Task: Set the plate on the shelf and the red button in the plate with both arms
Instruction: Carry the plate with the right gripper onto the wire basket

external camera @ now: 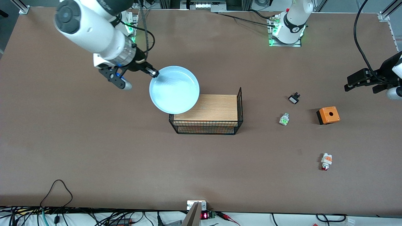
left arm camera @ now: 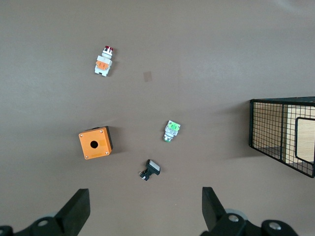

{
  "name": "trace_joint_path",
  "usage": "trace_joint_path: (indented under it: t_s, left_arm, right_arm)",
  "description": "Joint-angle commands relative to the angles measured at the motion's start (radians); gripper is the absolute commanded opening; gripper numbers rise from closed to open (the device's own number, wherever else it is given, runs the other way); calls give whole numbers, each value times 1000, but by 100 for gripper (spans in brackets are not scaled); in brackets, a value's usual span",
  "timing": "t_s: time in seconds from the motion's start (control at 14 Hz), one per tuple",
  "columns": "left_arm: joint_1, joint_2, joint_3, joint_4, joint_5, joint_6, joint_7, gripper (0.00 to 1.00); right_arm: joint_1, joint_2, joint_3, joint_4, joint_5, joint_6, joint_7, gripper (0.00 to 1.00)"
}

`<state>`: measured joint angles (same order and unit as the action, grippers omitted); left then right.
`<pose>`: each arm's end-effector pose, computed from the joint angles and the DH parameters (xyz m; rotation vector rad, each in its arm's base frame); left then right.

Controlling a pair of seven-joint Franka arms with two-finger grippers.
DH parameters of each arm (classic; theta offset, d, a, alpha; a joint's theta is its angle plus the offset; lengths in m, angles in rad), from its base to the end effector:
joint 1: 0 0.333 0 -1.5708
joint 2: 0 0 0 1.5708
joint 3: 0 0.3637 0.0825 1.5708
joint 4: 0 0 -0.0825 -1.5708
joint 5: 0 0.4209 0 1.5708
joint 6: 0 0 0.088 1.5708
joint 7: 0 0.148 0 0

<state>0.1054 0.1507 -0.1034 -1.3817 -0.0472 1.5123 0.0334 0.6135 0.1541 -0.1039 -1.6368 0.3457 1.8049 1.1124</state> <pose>0.6384 -0.0006 0.6298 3.0781 -0.0503 -0.0279 0.5517 0.3607 0.5286 -2.7266 0.9642 0.3242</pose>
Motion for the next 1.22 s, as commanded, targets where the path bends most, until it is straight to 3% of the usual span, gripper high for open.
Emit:
trace_joint_path:
  t_s: [0.0,0.57,1.15]
  left_arm:
    - [-1,15,4,38,-10,-18,16,100]
    - [-1,17,4,38,-10,-18,16,100]
    - [8,26,7,38,-8,-18,16,100]
  right_arm:
    - [67,45,-2,18,12,62,78,0]
    - [163,145,-2,14,12,186,190,0]
    - [160,206,-8,3,12,294,170,0]
